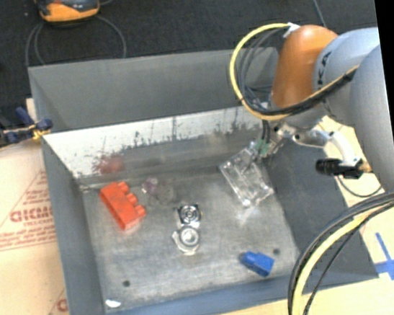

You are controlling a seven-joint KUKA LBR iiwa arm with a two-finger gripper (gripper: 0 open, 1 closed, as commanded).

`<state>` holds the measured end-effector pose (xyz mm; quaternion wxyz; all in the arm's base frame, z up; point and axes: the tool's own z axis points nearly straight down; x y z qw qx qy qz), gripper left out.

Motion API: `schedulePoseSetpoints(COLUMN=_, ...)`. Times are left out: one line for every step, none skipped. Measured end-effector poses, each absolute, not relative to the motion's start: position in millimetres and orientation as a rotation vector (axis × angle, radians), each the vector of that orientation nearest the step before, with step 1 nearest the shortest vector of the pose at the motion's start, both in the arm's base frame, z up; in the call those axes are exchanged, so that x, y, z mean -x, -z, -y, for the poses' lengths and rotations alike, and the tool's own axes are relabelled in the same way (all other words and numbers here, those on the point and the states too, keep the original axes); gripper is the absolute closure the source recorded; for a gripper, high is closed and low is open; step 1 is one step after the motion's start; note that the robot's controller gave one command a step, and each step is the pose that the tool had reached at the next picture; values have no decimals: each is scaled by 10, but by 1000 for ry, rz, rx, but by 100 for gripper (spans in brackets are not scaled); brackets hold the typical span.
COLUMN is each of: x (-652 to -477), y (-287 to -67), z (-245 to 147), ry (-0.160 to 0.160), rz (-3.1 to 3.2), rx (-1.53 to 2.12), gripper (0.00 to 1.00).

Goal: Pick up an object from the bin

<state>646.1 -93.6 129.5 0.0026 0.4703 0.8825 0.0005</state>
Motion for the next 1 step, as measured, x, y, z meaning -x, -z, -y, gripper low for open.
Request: schedulePoseSetpoints(x=-6472, y=-2011, z=954, ry=-2, rz=-2772, rx=-1464, gripper=100)
